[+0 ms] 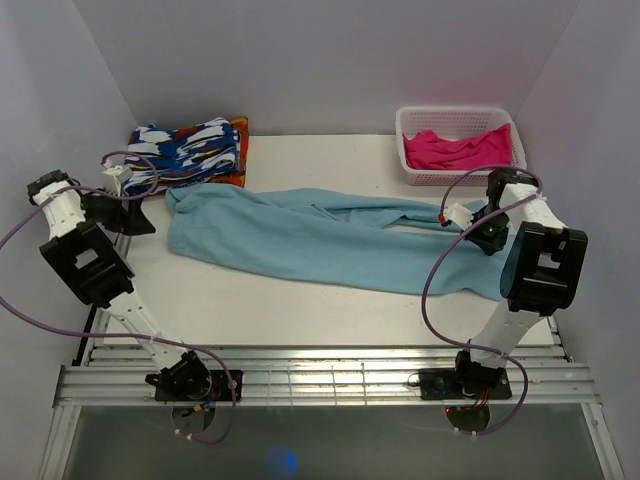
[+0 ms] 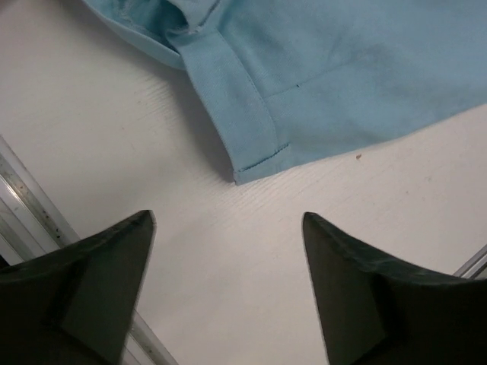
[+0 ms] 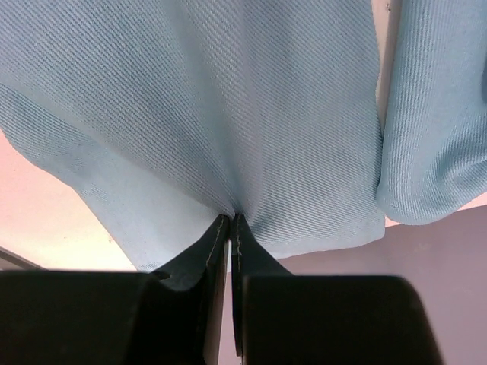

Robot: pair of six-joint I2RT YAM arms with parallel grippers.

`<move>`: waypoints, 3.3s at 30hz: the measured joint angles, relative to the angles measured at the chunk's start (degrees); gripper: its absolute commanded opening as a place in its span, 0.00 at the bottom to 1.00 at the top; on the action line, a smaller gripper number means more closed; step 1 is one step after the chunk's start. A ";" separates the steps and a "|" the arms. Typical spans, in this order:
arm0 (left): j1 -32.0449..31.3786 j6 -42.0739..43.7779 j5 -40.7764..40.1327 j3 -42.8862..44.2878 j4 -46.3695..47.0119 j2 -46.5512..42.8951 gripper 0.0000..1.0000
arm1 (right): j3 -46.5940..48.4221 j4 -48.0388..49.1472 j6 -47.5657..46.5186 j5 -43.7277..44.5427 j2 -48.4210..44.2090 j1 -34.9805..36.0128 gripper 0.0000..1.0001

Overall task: Fold and stack the trousers
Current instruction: Flatten the trousers out

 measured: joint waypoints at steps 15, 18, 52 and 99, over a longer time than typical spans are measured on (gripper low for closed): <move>-2.21 -3.19 3.32 -9.75 6.14 7.26 0.83 | -0.76 0.02 0.02 0.22 -0.33 0.00 0.08; -2.73 -3.91 4.70 -10.78 7.17 7.87 0.74 | -0.76 0.02 0.02 0.26 -0.31 0.00 0.08; -6.71 -31.71 -19.10 -16.46 20.92 -22.77 0.98 | -0.76 0.11 -0.20 0.02 0.13 0.00 0.08; -7.28 -29.83 -7.91 -32.87 32.92 -8.85 0.59 | -3.78 0.92 -0.20 -0.46 -1.07 0.02 0.08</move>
